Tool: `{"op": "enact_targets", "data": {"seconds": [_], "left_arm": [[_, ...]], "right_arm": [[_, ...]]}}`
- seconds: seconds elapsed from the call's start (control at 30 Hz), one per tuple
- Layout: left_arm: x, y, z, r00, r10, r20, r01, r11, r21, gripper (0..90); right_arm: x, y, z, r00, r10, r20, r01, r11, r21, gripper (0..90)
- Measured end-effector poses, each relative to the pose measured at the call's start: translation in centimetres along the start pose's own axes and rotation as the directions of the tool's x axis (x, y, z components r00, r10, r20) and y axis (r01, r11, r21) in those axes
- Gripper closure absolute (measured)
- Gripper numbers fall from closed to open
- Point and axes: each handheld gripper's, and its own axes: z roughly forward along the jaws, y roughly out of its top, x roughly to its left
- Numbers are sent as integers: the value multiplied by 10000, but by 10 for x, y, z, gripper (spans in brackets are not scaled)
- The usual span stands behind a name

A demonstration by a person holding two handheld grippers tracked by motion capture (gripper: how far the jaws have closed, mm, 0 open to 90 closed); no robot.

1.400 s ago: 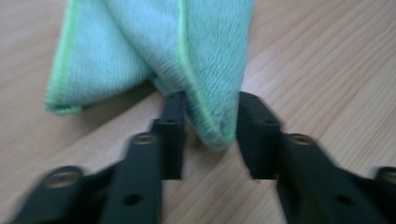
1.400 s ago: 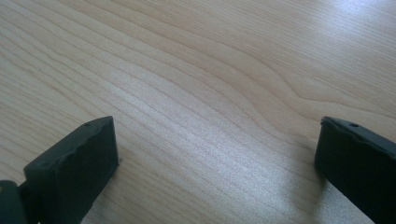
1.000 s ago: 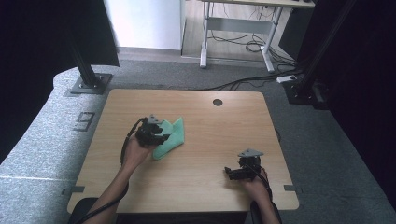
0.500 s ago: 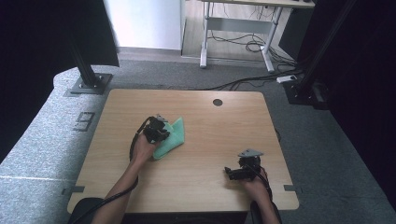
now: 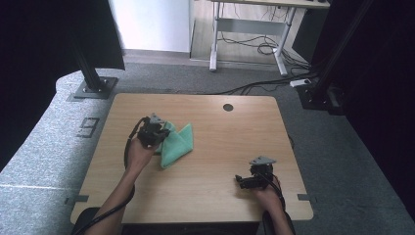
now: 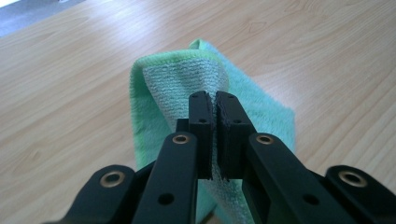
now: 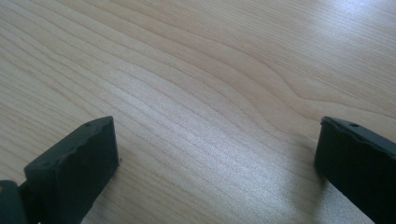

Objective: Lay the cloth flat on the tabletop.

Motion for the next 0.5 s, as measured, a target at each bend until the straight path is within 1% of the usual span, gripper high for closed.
{"op": "enact_targets", "data": {"seconds": [0.1,0.13,0.17,0.23,0.3,0.33,0.37,0.4,0.43,0.47,0.5], "left_arm": [[4,-12,-8,9999,-152,-57,151,9999,-31,853],[7,-23,-13,9996,-277,-83,277,9996,5,853],[7,-23,-13,9996,-277,-83,277,9996,5,853],[8,-32,-16,9994,-336,-127,337,9994,62,853],[8,-42,-18,9991,-410,-96,411,9991,105,853],[8,-53,-19,9988,-491,-76,492,9986,198,854],[8,-53,-19,9988,-491,-76,492,9986,198,854],[8,-60,-20,9985,-537,-35,538,9983,241,854],[7,-64,-20,9984,-570,-32,571,9980,264,854],[6,-74,-20,9979,-645,-3,645,9973,357,853],[6,-74,-20,9979,-645,-3,645,9973,357,853]], "right_arm": [[0,0,0,10000,29,40,-29,10000,-1,0],[1,1,1,10000,58,63,-58,10000,-8,0],[1,1,1,10000,58,63,-58,10000,-8,0],[1,2,1,9999,76,79,-77,9999,92,0],[1,5,0,9999,105,54,-106,9997,220,61],[2,8,-1,9998,123,-128,-119,9995,277,105],[2,8,-1,9998,123,-128,-119,9995,277,105],[2,10,-1,9995,215,-222,-208,9993,309,111],[3,12,0,9990,283,-351,-271,9991,331,123],[5,16,1,9977,340,-586,-317,9987,404,130],[6,18,3,9968,356,-717,-325,9986,429,130]]}}
